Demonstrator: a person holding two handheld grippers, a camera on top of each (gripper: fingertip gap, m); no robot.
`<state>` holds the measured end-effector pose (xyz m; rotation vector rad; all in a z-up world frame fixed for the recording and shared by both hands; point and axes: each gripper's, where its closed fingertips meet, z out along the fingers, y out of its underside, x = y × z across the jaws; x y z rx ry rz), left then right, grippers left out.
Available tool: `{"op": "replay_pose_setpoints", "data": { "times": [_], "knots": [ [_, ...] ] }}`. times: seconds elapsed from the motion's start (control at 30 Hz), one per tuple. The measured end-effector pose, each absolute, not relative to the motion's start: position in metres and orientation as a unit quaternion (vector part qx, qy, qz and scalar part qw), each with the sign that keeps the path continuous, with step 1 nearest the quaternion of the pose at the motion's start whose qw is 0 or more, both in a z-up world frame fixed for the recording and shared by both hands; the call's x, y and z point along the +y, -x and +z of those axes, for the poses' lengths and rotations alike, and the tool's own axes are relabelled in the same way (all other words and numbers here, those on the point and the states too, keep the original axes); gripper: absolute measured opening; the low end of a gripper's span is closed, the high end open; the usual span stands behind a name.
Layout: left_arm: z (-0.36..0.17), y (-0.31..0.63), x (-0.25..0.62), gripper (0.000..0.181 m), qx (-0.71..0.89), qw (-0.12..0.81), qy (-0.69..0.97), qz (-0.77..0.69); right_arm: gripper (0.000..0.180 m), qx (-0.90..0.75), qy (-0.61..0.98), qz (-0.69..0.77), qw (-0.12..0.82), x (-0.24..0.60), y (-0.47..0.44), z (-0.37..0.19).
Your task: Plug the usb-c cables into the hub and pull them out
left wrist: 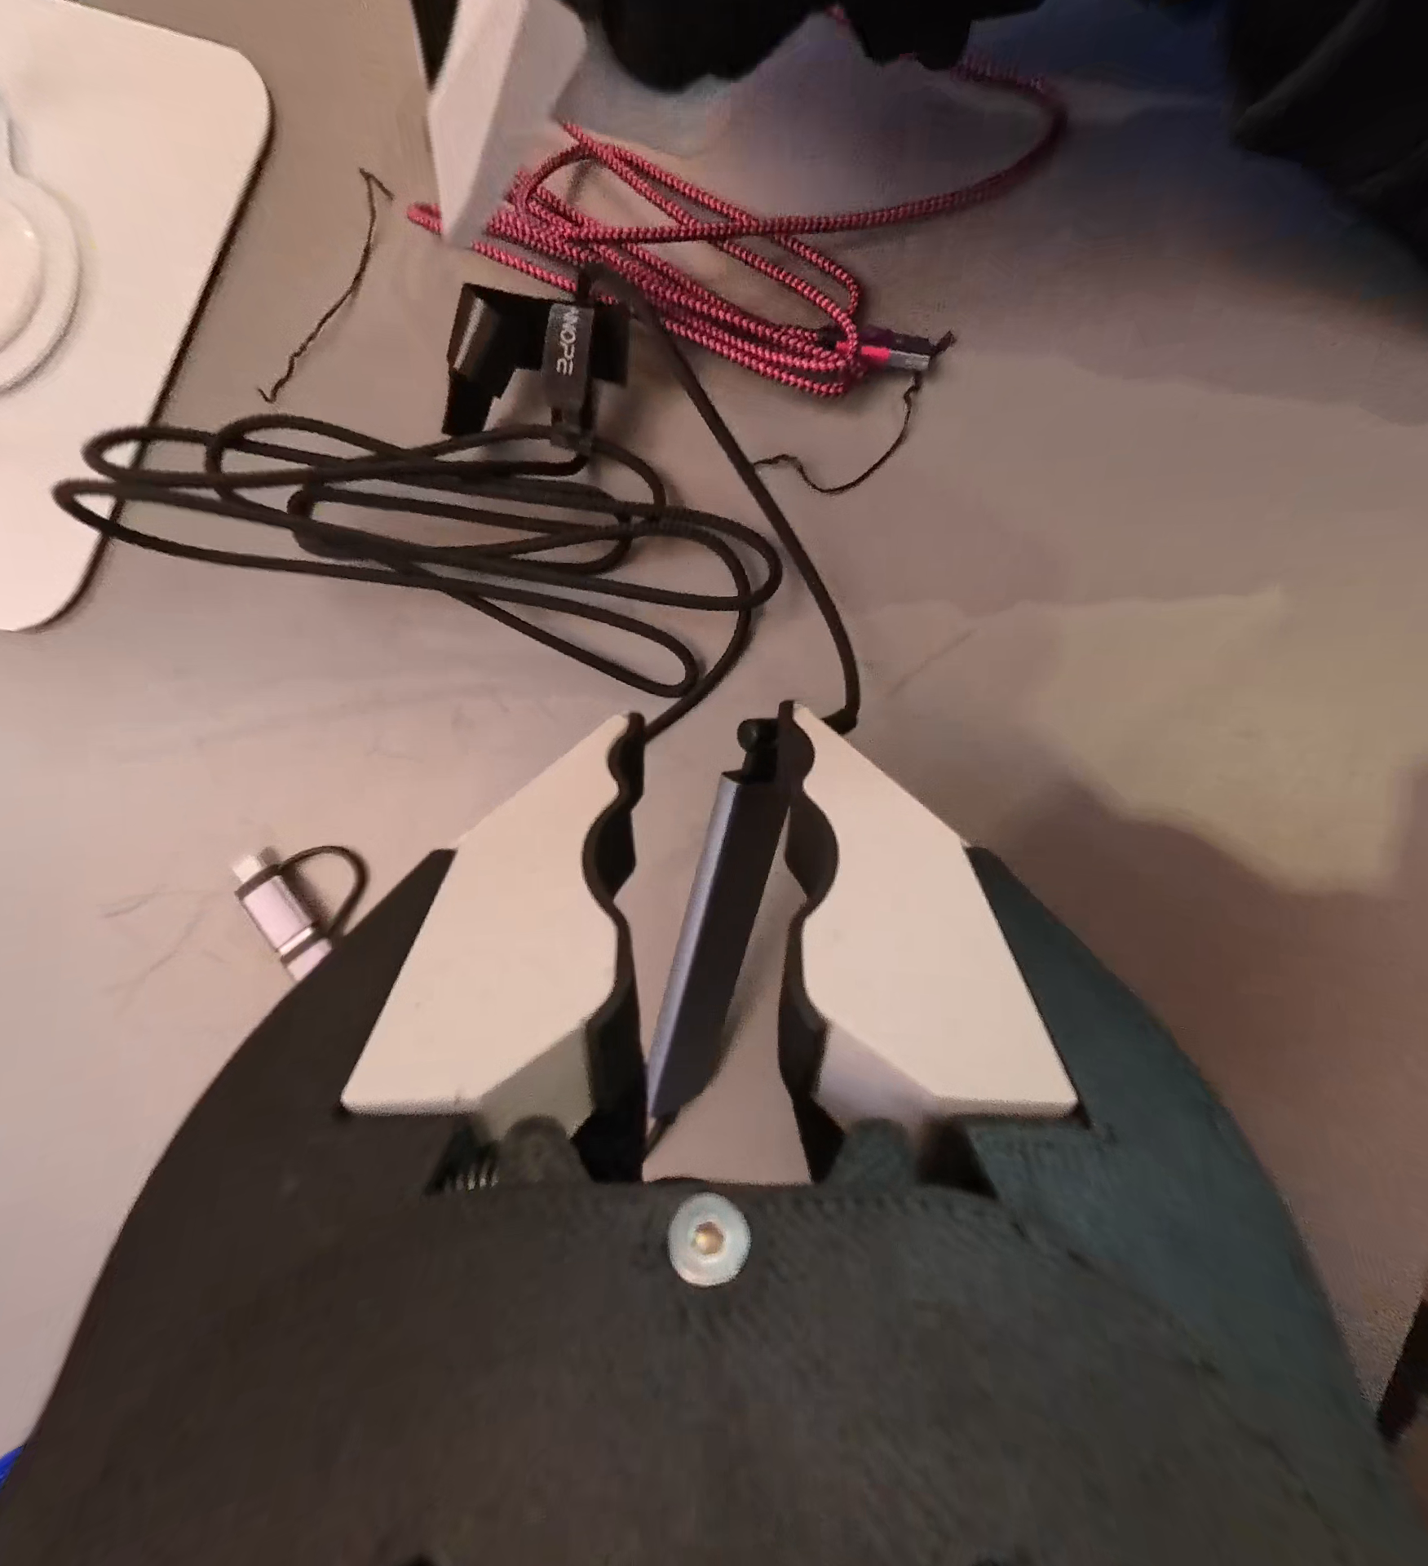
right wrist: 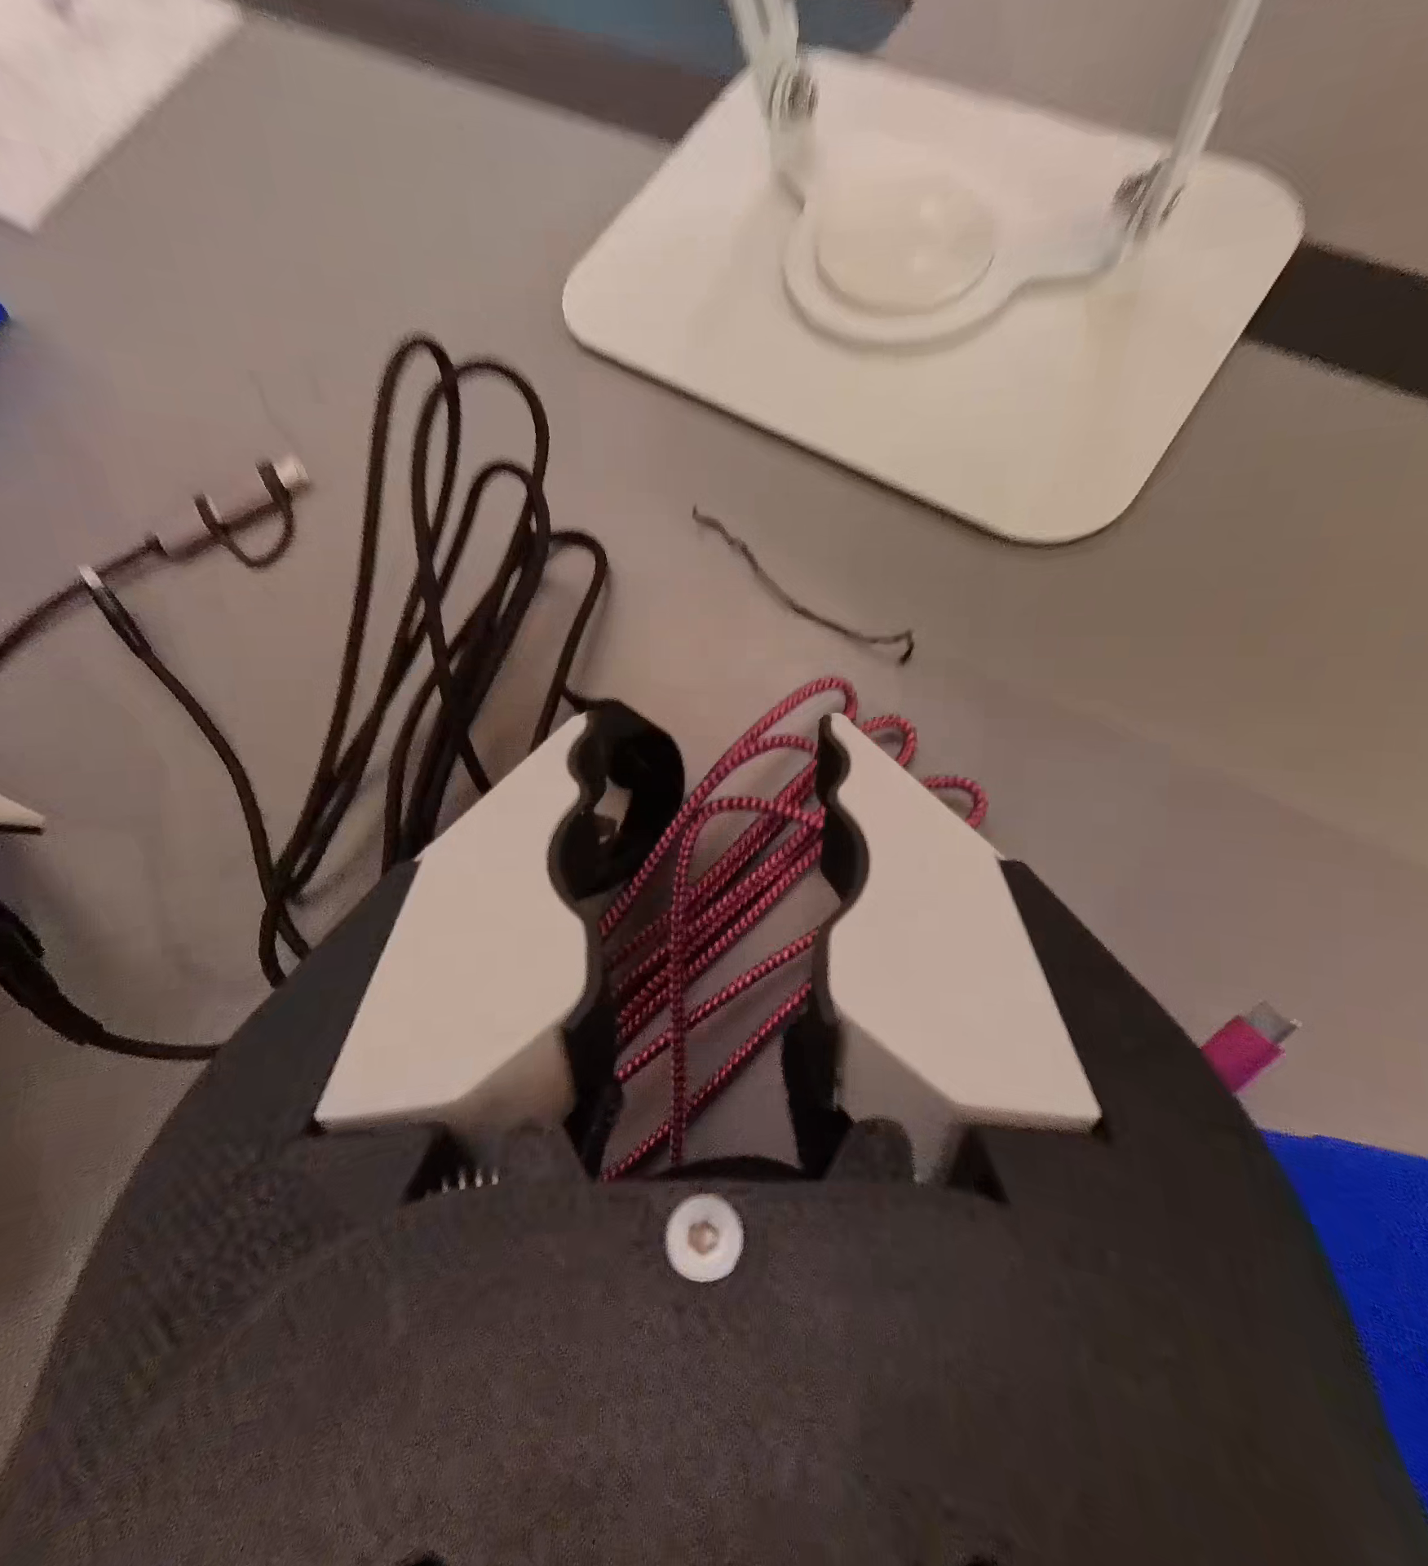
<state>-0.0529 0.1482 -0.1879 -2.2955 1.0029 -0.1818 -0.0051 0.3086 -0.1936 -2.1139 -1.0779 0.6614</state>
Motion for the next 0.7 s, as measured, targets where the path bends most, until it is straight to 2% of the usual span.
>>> {"op": "replay_pose_setpoints", "data": {
  "times": [0.07,0.23,0.37,0.5,0.7],
  "knots": [
    [-0.191,0.055,0.147,0.029,0.374,0.313,0.871,-0.066,0.058,-0.426,0.828,0.193,0.308,0.31,-0.003,-0.212],
    [-0.19,0.059,0.145,0.027,0.363,0.324,0.871,-0.068,0.055,-0.434,0.846,0.147,0.273,0.314,-0.013,-0.24],
    [-0.189,0.06,0.145,0.027,0.362,0.329,0.87,-0.063,0.036,-0.442,0.841,0.138,0.282,0.318,-0.015,-0.24],
    [-0.187,0.061,0.145,0.027,0.356,0.336,0.87,-0.064,0.024,-0.447,0.835,0.138,0.291,0.322,-0.016,-0.239],
    [-0.19,0.064,0.143,0.027,0.356,0.329,0.873,-0.056,0.024,-0.438,0.829,0.195,0.288,0.314,-0.006,-0.231]
  ]
}}
